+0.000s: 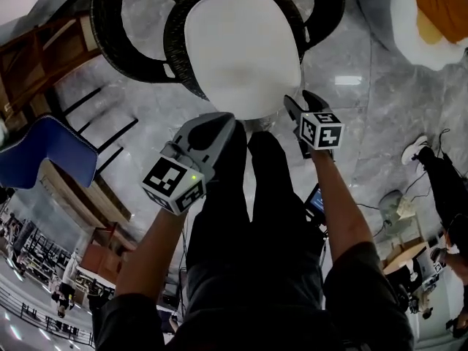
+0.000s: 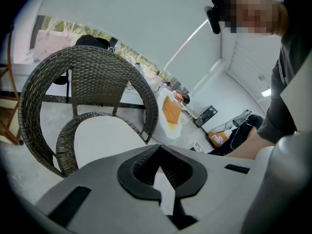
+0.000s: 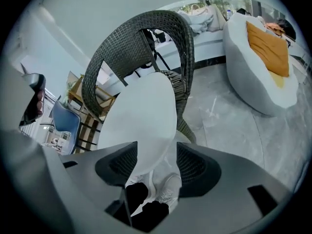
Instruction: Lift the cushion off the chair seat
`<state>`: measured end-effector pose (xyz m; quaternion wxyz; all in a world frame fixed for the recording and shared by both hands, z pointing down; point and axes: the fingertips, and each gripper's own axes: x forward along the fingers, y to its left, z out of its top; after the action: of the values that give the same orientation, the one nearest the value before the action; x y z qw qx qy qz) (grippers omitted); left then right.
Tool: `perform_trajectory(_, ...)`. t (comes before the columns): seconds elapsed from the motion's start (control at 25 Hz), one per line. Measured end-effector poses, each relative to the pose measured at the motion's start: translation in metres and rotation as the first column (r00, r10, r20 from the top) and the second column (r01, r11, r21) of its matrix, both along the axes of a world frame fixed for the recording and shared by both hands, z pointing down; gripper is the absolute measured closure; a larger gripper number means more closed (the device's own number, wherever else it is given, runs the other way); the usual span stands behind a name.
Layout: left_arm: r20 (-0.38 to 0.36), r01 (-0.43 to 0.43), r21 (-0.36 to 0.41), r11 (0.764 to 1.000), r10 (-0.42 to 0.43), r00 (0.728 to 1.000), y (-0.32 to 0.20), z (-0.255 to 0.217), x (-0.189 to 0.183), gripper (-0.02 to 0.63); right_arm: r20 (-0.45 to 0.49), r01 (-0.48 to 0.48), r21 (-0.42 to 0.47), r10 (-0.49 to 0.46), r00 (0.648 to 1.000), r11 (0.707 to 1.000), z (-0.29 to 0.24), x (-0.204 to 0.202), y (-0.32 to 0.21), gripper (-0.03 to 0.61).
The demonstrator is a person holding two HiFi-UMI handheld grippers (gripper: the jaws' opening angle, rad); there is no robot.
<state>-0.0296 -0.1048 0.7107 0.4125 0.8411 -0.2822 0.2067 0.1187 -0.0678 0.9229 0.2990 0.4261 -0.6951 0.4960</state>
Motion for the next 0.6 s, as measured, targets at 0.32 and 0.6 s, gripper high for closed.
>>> perform_trajectory(0.32, -0.006, 0.004, -0.012, 1.0, -0.004, 1.0, -0.01, 0.0, 0.0, 0.604, 0.009, -0.035, -0.069, 0.036, 0.999, 0.997, 0.023, -0.006, 0.005, 0.403)
perform_trajectory(0.6, -0.004, -0.005, -0.005, 1.0, 0.005, 1.0, -0.011, -0.004, 0.001, 0.604, -0.017, -0.075, -0.103, 0.074, 0.997, 0.992, 0.026, -0.002, 0.005, 0.537)
